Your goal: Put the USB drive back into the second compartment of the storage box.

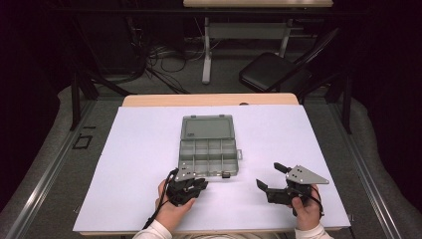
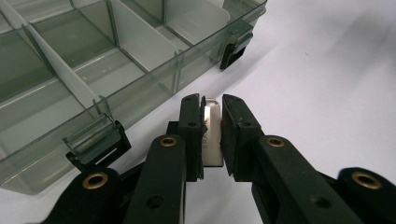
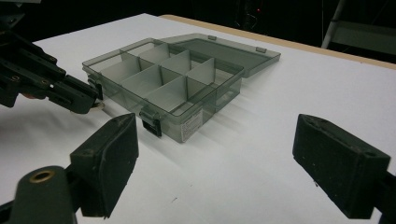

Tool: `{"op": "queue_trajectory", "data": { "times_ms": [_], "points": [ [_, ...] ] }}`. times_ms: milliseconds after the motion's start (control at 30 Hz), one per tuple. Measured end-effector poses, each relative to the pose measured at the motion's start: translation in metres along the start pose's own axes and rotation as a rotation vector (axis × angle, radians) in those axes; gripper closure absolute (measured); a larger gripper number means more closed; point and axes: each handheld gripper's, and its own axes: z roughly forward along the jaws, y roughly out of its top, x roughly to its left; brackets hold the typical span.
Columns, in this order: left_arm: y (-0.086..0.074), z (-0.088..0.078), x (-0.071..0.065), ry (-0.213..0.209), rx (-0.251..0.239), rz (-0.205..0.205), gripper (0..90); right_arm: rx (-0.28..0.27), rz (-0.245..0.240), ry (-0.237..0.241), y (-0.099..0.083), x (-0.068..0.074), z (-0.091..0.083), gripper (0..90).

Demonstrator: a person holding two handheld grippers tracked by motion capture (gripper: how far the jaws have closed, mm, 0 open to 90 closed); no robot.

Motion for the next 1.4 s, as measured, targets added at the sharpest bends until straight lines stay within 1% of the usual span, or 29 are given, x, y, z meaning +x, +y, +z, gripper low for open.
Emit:
{"op": "queue_trajectory", "data": {
  "times_ms": [33,133,267,533,667,767,867,900,933,1000,1067,1167,1400],
  "points": [
    [0.000,-0.001,0.000,0.001,-0.001,0.007,78.8,0.000,-0.003,0.000,0.000,0.000,0.000,14.0],
    [0.001,-0.004,0.001,0.005,-0.004,0.011,78.8,0.001,-0.005,0.001,0.000,0.000,0.000,14.0],
    [0.003,-0.009,0.002,0.007,-0.011,0.003,78.8,0.001,-0.002,0.002,0.000,0.000,0.000,14.0],
    [0.010,-0.019,0.008,0.020,-0.026,0.003,78.8,0.008,-0.002,-0.003,0.000,-0.001,0.000,14.0],
    [0.011,-0.023,0.010,0.021,-0.028,-0.004,78.8,0.010,0.002,-0.005,-0.001,-0.001,0.000,14.1],
    [0.010,-0.029,0.010,0.028,-0.029,0.003,78.8,0.010,0.003,-0.003,-0.001,0.000,0.000,14.0],
    [0.010,-0.035,0.010,0.033,-0.038,-0.003,78.8,0.007,-0.001,-0.004,-0.001,0.000,0.000,14.0],
    [0.010,-0.036,0.011,0.039,-0.038,0.006,78.8,0.009,0.000,-0.003,-0.001,-0.001,0.000,14.0],
    [0.010,-0.038,0.011,0.039,-0.041,0.000,78.8,0.010,-0.001,-0.004,-0.001,-0.001,0.000,14.0],
    [0.010,-0.040,0.012,0.044,-0.047,0.002,78.8,0.012,0.003,-0.002,-0.001,0.000,0.000,14.0],
    [0.011,-0.042,0.014,0.050,-0.046,-0.003,78.8,0.012,-0.001,0.000,-0.001,0.000,0.000,14.0],
    [0.011,-0.044,0.015,0.048,-0.051,-0.013,78.8,0.013,0.001,-0.002,-0.001,0.000,0.001,14.0],
    [0.012,-0.044,0.016,0.045,-0.052,-0.014,78.8,0.016,-0.001,0.000,-0.001,-0.001,0.001,14.0]
  ]
}}
